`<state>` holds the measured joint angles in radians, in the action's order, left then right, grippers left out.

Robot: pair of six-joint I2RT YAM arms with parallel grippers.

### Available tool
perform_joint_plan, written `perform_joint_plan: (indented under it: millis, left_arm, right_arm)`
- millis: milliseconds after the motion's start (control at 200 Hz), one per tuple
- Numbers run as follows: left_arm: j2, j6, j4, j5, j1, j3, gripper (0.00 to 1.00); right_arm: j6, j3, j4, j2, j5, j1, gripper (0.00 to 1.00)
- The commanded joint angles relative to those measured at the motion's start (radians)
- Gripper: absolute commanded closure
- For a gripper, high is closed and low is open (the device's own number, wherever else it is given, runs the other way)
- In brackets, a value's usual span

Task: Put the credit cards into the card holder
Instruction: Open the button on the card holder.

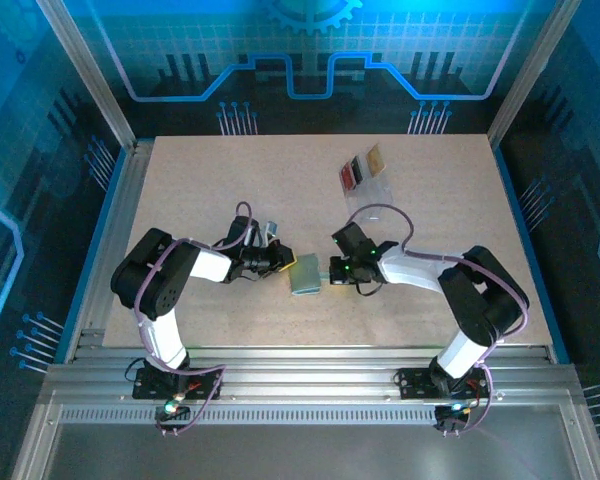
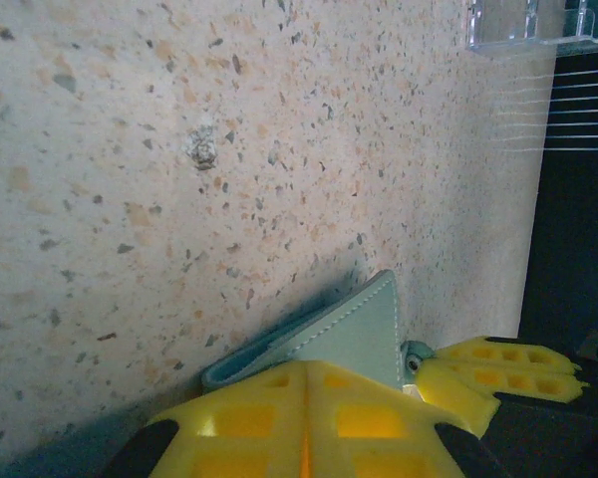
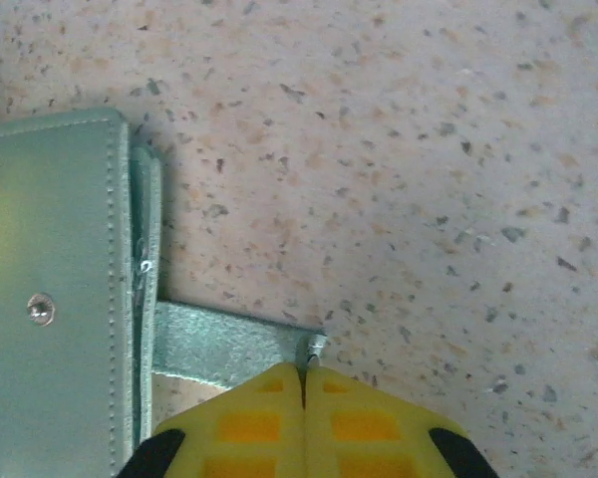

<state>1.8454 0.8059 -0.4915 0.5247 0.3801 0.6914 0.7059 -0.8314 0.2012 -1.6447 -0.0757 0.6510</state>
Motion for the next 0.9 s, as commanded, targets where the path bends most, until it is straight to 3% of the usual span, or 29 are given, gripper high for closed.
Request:
perform_joint_plan:
  millis: [0, 120, 225, 370, 475, 575, 735, 895]
  left_arm:
    - [0.062, -0.032, 0.147, -0.066, 0.029, -0.038, 0.92]
    - [0.051, -0.033, 0.146, -0.063, 0.031, -0.048, 0.91]
    - [0.045, -0.033, 0.142, -0.063, 0.031, -0.052, 0.91]
    - [0.046, -0.03, 0.138, -0.064, 0.033, -0.055, 0.91]
    - [0.048, -0.028, 0.133, -0.062, 0.034, -0.058, 0.91]
    - [0.052, -0.023, 0.126, -0.057, 0.034, -0.058, 0.91]
    - [0.051, -0.02, 0.122, -0.055, 0.034, -0.055, 0.91]
    - [0.045, -0.025, 0.134, -0.058, 0.034, -0.053, 0.91]
  right_arm:
    - [0.119, 0.046, 0.082, 0.028, -0.189, 0.027, 0.8]
    - [0.125, -0.02, 0.22, 0.099, -0.391, 0.116, 0.66]
    - [0.084, -0.136, 0.319, 0.124, -0.452, 0.196, 0.65]
    - [0.01, -0.22, 0.273, 0.111, -0.234, 0.208, 0.73]
    - [-0.023, -0.255, 0.216, 0.062, -0.078, 0.188, 0.65]
    - [-0.032, -0.284, 0.186, -0.015, 0.032, 0.151, 0.64]
    - [-0.024, -0.273, 0.137, -0.111, 0.109, 0.086, 0.71]
    - [-0.01, -0.228, 0.132, -0.118, 0.085, 0.055, 0.63]
